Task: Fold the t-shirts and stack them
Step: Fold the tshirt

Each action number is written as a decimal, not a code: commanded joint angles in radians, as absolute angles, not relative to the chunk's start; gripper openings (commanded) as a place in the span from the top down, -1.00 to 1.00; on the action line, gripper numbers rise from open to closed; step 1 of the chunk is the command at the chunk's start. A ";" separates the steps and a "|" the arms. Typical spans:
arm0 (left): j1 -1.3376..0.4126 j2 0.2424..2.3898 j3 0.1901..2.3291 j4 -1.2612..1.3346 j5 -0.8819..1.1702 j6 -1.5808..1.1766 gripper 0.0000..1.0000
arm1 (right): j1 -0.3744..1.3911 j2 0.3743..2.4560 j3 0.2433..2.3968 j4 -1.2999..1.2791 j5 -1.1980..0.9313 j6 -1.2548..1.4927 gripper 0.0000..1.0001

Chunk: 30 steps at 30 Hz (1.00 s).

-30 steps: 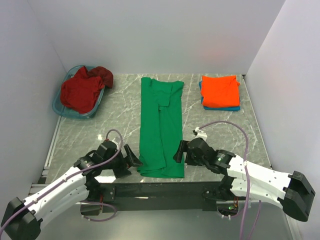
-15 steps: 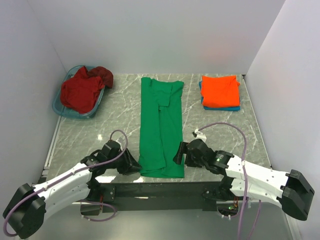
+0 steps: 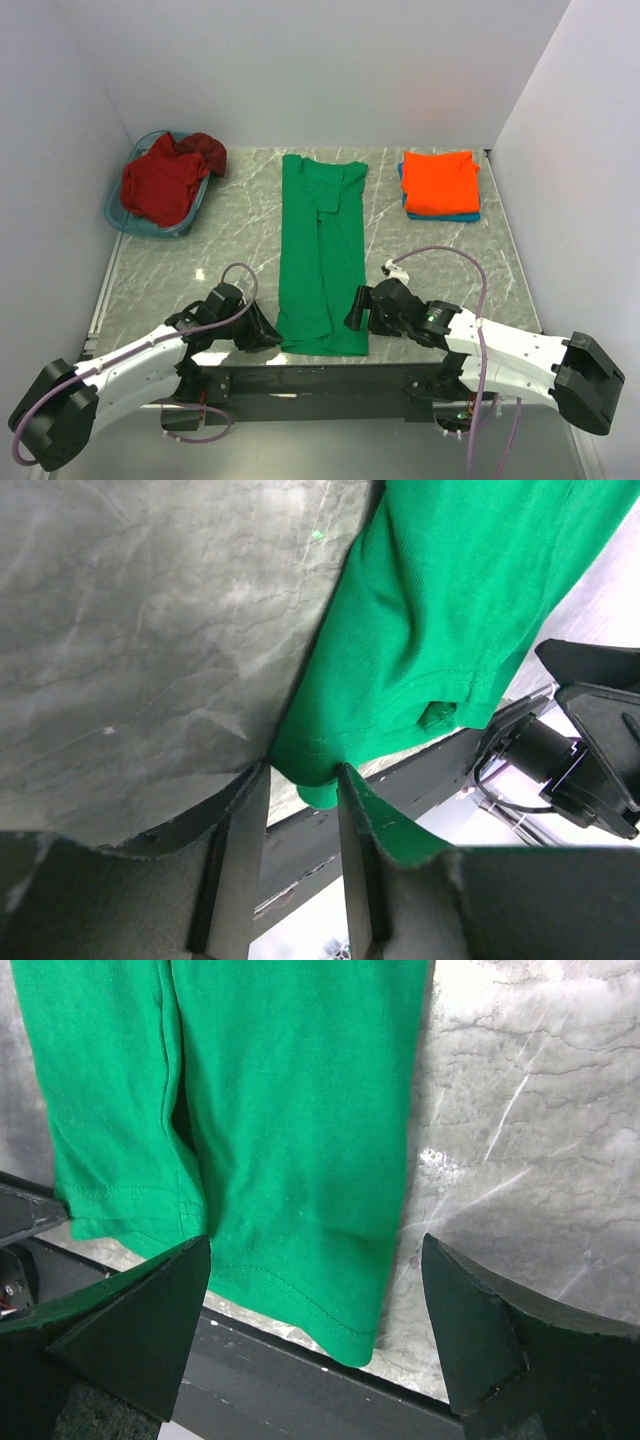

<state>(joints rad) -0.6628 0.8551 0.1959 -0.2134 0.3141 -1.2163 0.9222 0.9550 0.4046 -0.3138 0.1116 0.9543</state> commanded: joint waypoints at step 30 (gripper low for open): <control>-0.678 0.874 0.137 -0.107 0.373 -1.216 0.99 | 0.933 0.928 0.291 -0.311 -0.046 1.006 -0.65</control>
